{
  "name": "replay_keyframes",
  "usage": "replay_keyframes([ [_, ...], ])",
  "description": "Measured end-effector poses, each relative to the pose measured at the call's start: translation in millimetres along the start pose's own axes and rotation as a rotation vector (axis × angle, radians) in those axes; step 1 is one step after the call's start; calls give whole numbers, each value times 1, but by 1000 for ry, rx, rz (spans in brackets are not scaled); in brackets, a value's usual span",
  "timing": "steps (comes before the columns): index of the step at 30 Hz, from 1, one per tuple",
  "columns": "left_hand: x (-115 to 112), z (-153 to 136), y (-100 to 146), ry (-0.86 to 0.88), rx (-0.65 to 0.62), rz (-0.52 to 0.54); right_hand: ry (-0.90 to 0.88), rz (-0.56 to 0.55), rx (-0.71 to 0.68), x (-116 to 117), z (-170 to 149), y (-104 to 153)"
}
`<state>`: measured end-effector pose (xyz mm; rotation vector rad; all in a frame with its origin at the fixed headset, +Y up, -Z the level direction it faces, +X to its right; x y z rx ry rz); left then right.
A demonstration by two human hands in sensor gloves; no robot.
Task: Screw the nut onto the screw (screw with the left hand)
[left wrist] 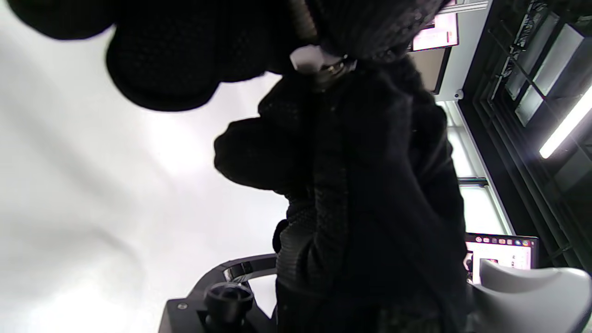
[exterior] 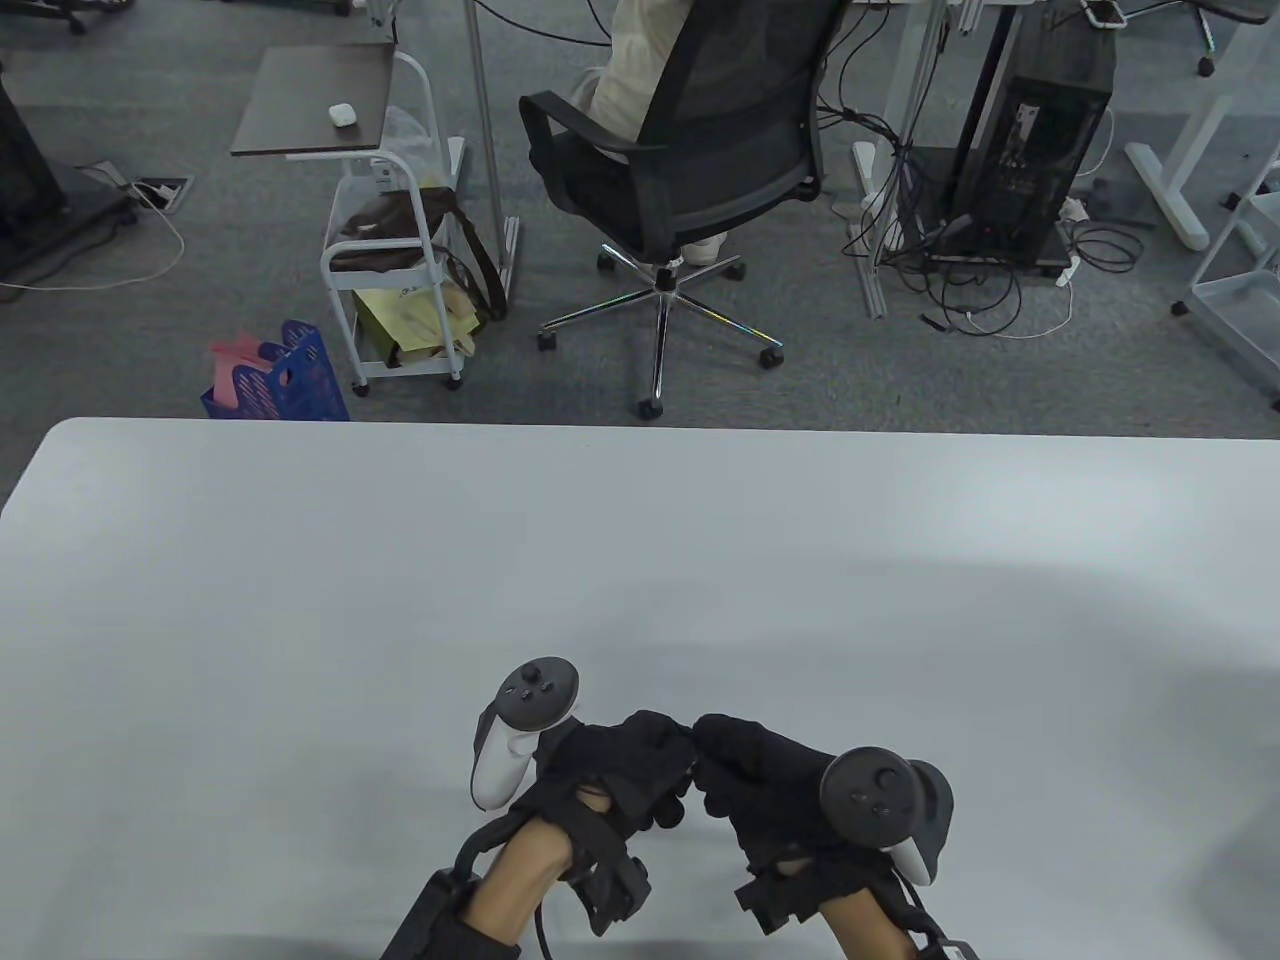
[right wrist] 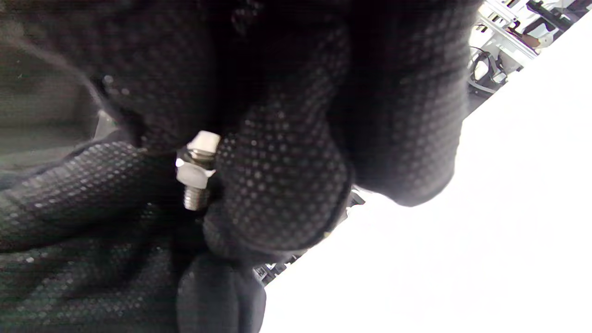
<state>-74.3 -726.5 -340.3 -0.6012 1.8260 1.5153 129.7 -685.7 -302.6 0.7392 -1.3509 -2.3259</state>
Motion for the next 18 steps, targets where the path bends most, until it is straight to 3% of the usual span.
replay_keyframes([
  [4, 1, -5, 1, 96, 3, 22, -41, -17, 22, -2, -4, 1],
  [7, 1, -8, 0, 50, 30, 32, -45, -25, 26, -3, -4, 1],
  [13, -2, -6, -4, 79, -2, -69, -59, -26, 31, -5, -6, 0],
  [16, 1, -9, -4, 85, 12, 9, -60, -19, 39, -3, -8, 0],
  [18, 0, -8, -6, 55, 24, -6, -48, -12, 32, -2, -7, 0],
])
Point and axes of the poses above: the tracker on the back of each hand, its own z axis roughly to the thumb side, its own y axis roughly from the fingertips to the wrist, x = y × z, the point moved 2 cm from there along -y, roughly from the wrist to the fingertips, and after that the axes turned 12 degrees about -z, right-handed, at the moved point
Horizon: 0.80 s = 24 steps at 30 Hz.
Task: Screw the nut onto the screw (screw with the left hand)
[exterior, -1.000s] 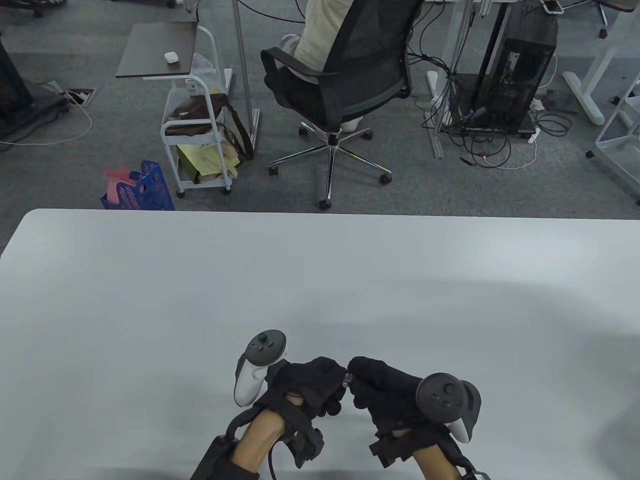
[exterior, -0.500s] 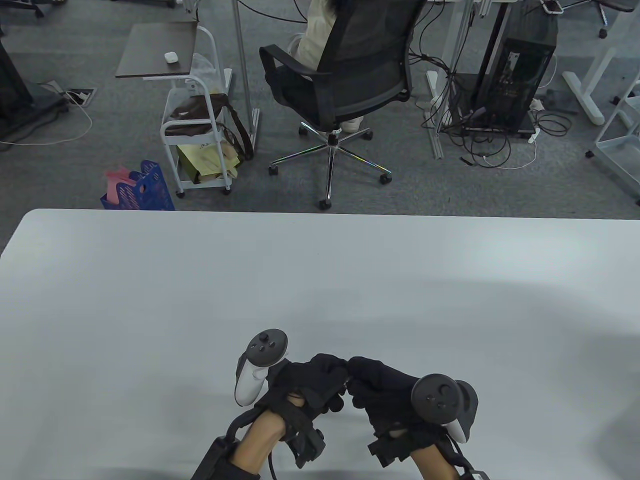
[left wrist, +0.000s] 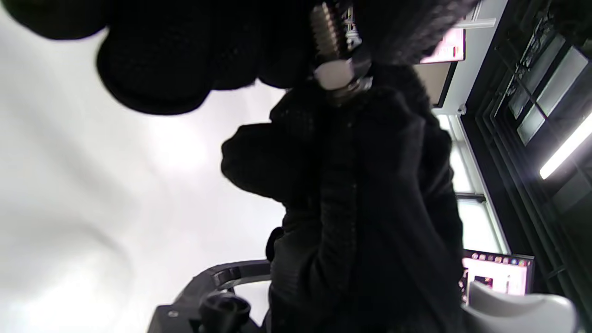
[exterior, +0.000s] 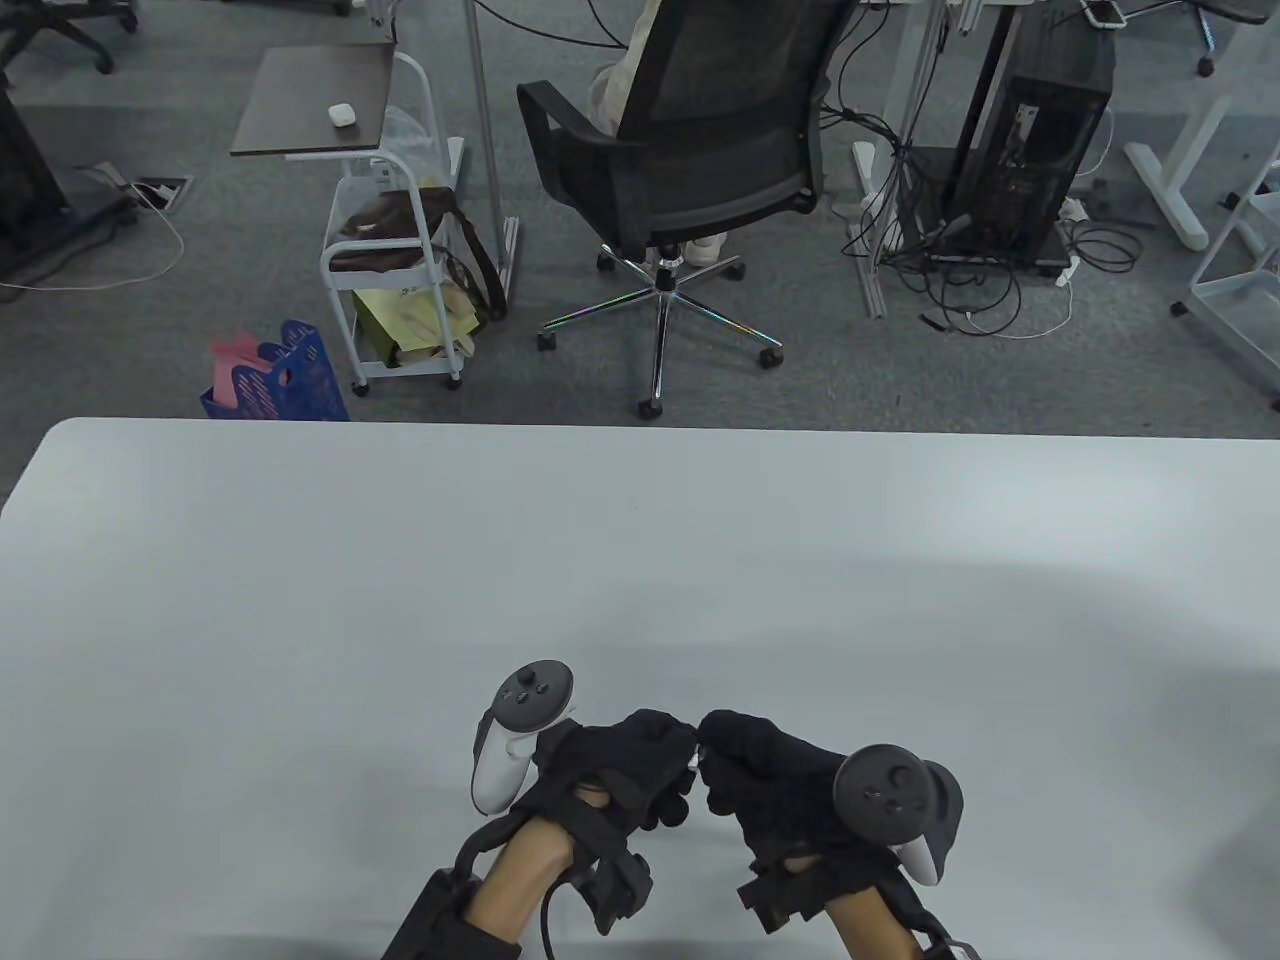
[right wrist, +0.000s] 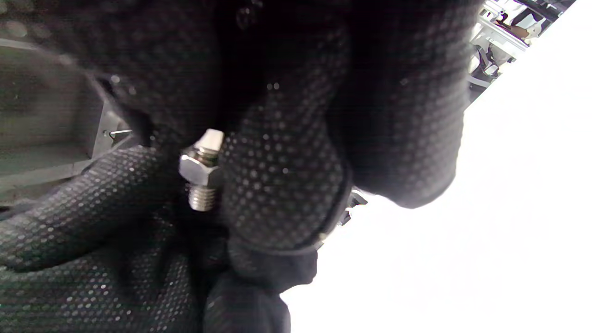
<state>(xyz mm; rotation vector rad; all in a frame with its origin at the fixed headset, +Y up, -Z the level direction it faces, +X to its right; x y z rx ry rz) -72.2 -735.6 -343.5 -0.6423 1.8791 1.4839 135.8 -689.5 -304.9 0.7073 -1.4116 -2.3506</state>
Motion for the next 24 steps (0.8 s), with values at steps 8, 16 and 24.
replay_keyframes([
  [8, 1, 3, 6, 38, -28, 6, -2, -4, 0, 1, 0, 1],
  [16, 0, 5, 3, -8, -12, -47, -4, -13, -3, -1, 0, 1],
  [24, 0, 5, 4, -39, 2, 3, -11, -10, 9, 1, -2, 2],
])
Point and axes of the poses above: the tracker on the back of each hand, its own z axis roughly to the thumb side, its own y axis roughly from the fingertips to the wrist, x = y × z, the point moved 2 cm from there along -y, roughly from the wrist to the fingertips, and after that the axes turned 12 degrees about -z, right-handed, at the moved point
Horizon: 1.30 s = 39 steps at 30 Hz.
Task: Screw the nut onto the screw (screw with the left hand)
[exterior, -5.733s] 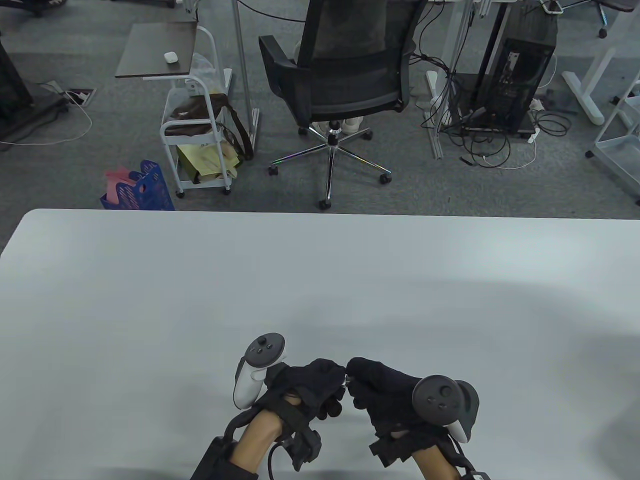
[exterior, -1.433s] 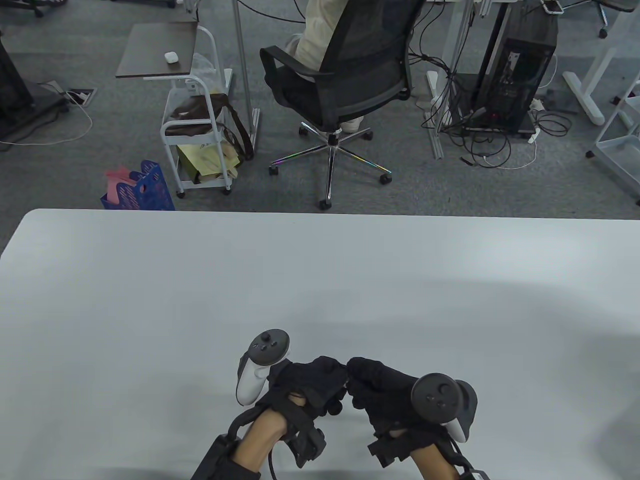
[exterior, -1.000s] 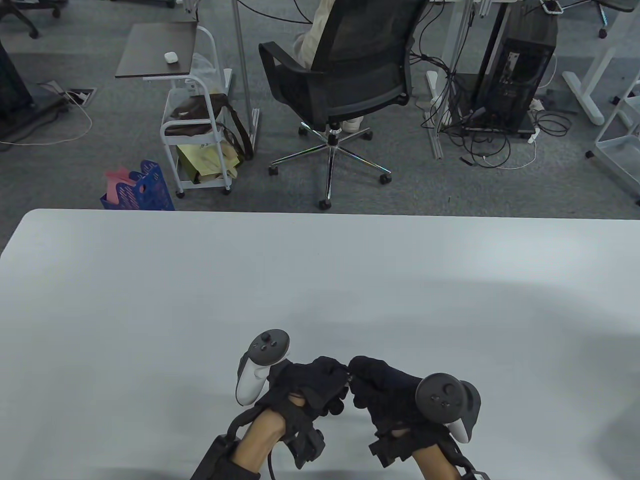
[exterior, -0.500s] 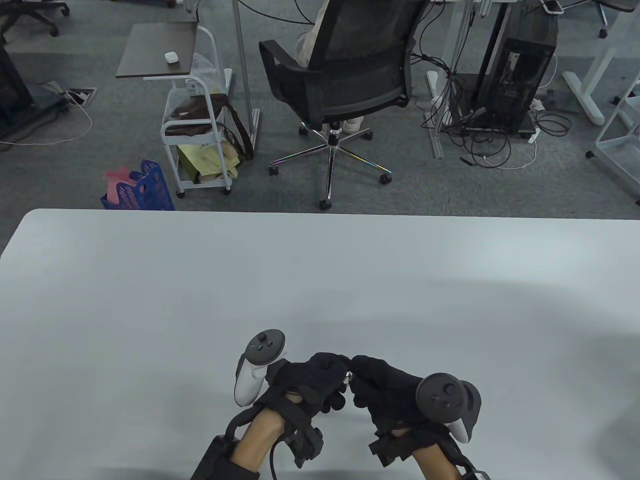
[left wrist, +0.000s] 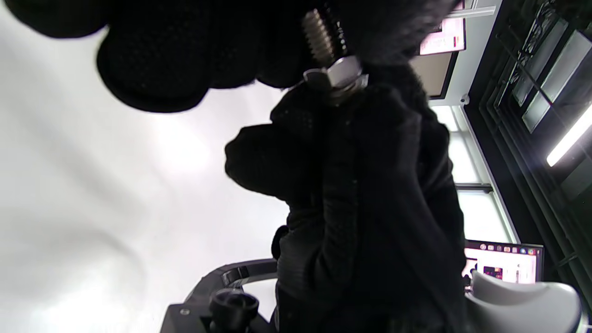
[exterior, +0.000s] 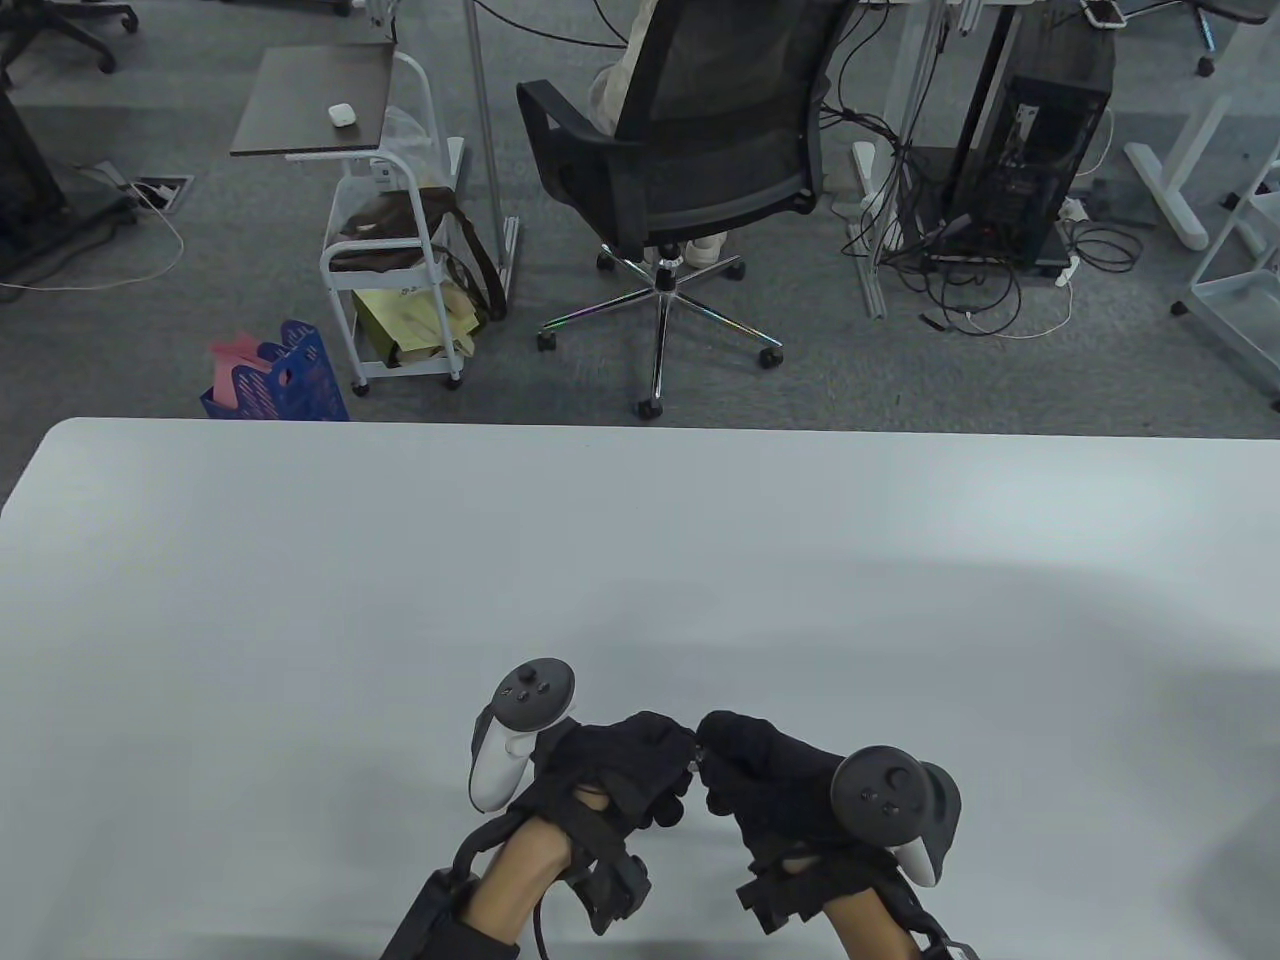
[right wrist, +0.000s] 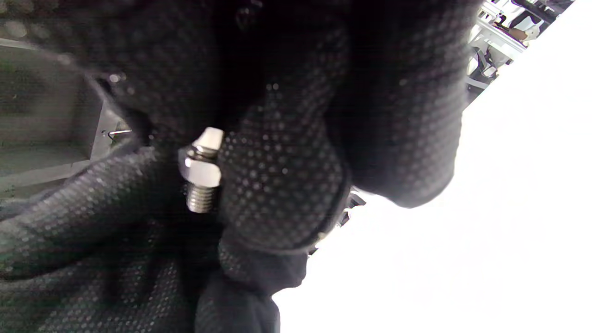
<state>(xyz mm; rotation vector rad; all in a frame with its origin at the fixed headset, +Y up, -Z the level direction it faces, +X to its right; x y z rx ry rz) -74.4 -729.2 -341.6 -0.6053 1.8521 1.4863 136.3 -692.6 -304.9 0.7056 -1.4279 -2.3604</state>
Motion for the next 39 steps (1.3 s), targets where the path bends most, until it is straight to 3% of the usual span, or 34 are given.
replay_keyframes([
  [5, -1, 0, -2, 28, -35, -67, 6, -9, -7, -2, 1, 0],
  [10, 2, -1, 0, 12, -19, 24, -5, -7, 7, -2, -1, 0],
  [17, -1, 2, -2, 5, -38, -48, 9, -11, -4, -2, 0, 0],
  [22, 1, -1, 0, 7, -13, 27, 3, -5, 9, -1, -3, 0],
  [27, -2, 4, -1, -15, -17, -21, 36, 5, -16, 0, 0, 0],
  [30, -1, -1, -1, 65, -44, -44, 4, -2, 5, 0, -1, 0],
  [34, 1, -2, 0, 12, 1, 45, -4, -12, 20, -1, -5, 1],
  [39, -2, 5, -1, 9, -39, -15, 6, -8, 16, -1, -4, 0],
])
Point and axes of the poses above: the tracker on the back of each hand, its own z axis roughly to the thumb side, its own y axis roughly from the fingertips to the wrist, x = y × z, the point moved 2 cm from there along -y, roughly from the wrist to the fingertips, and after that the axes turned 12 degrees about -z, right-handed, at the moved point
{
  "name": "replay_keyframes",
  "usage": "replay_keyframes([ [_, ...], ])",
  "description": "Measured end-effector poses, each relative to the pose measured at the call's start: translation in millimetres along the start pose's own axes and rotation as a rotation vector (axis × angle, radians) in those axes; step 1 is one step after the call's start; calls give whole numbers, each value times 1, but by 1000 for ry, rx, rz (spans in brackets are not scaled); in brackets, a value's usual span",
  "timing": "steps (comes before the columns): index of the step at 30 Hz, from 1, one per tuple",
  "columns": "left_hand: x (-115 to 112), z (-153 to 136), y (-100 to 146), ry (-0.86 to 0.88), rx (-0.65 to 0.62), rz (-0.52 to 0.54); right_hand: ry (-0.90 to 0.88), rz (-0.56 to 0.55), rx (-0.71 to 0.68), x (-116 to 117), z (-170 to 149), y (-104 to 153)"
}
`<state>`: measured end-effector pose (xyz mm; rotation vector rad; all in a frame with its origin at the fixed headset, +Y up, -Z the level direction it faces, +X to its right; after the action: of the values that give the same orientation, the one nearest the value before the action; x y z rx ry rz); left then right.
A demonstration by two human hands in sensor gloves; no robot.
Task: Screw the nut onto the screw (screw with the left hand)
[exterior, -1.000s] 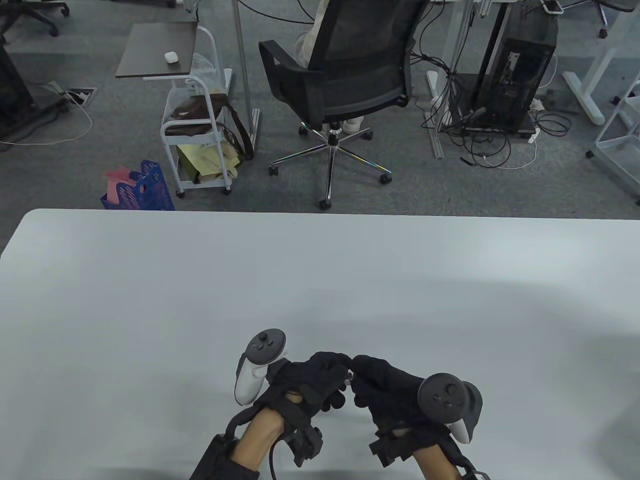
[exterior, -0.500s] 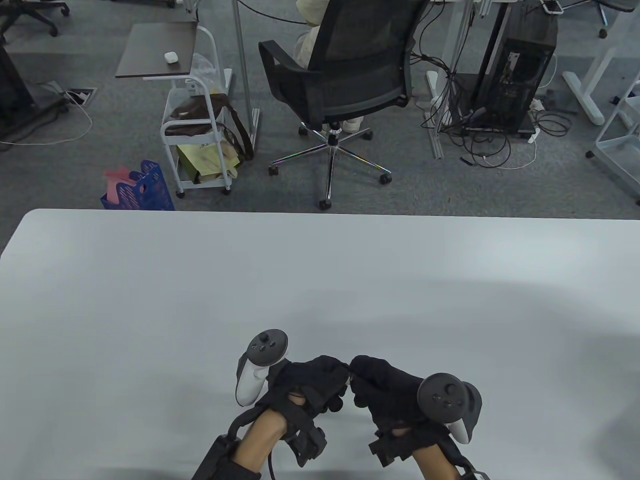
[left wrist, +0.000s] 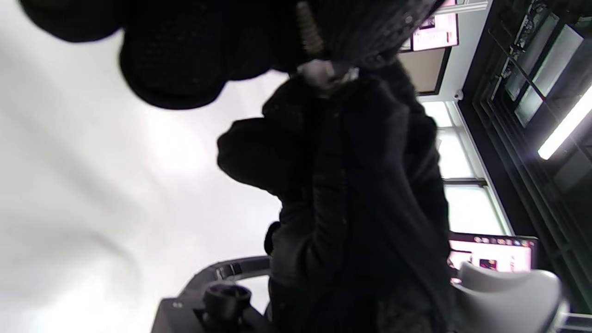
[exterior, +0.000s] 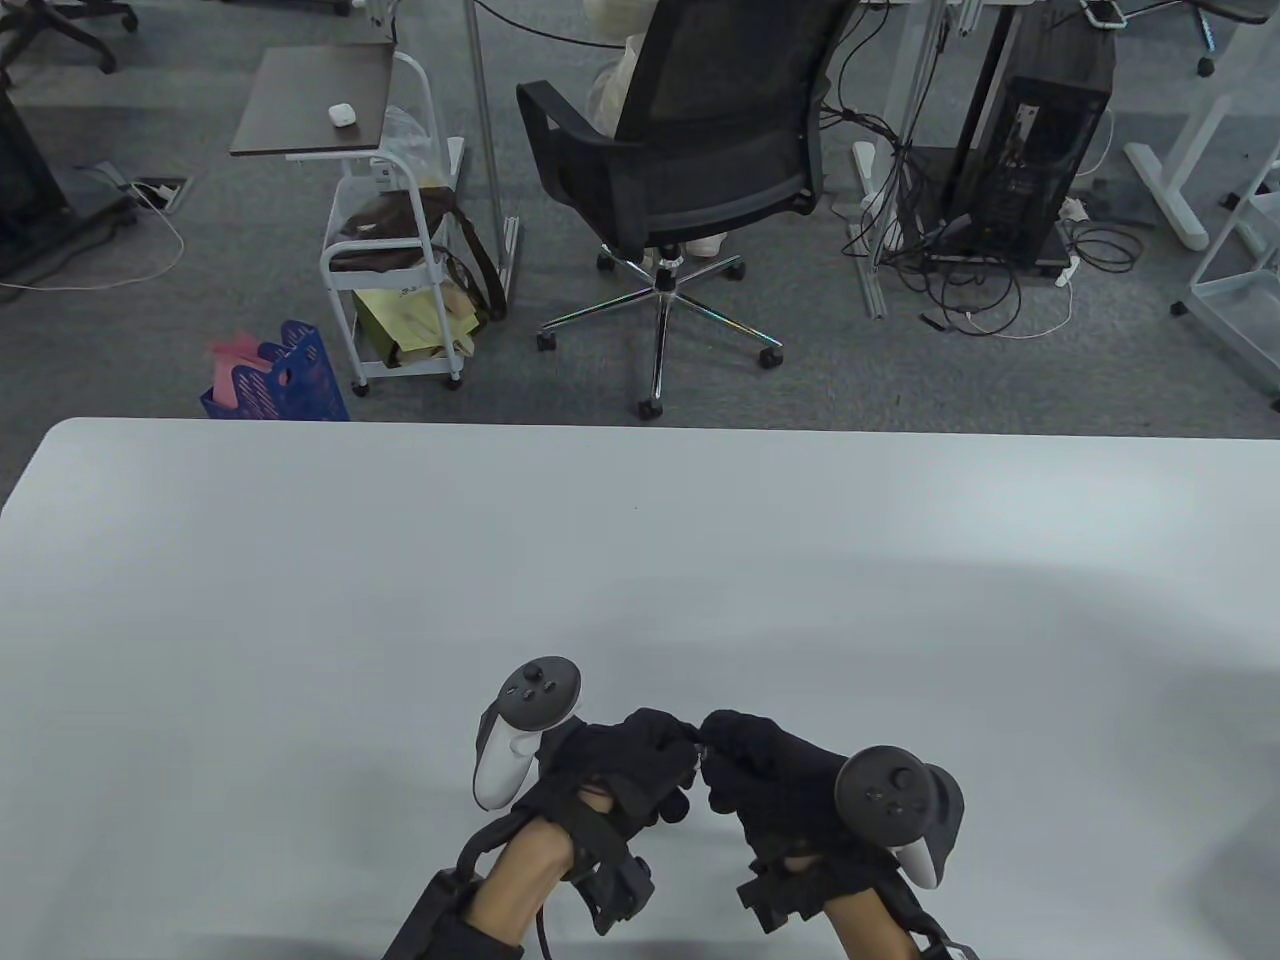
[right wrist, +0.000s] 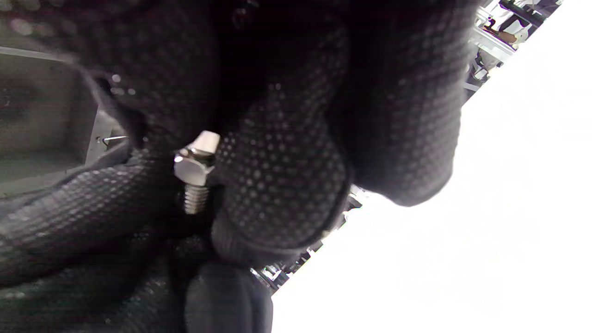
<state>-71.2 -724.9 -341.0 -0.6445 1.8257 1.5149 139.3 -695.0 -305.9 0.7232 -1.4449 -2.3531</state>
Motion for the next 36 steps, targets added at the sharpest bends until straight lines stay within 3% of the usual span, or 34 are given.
replay_keyframes([
  [3, 2, -3, 0, 82, -50, -8, -27, -5, 17, 0, -2, 0],
  [6, 4, -4, 2, 31, -1, 74, -54, -7, 41, 1, -4, 0],
  [11, 0, 7, 1, -51, -15, 40, -64, 4, 47, 1, -5, 0],
  [14, 0, 5, 3, 19, -47, 9, -78, -1, 60, 1, -6, 0],
  [18, 1, 2, 3, -58, 12, 102, -87, 3, 76, 2, -8, 0],
  [24, 1, 7, 3, -31, -28, 32, -87, 0, 74, 2, -8, 1],
  [28, 4, 2, 5, -71, 36, 116, -83, 3, 75, 2, -9, 1],
  [36, -1, 5, 2, -62, 12, 8, -99, 3, 82, 0, -9, 0],
])
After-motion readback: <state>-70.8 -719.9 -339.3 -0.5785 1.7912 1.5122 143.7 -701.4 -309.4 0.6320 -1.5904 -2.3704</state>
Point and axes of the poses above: the tracker on the back of each hand, its own z axis roughly to the thumb side, its own y axis roughly from the fingertips to the wrist, x = y × z, the point moved 2 cm from there along -y, roughly from the wrist to the fingertips, and after that the axes turned 12 degrees about -z, right-handed, at the moved point
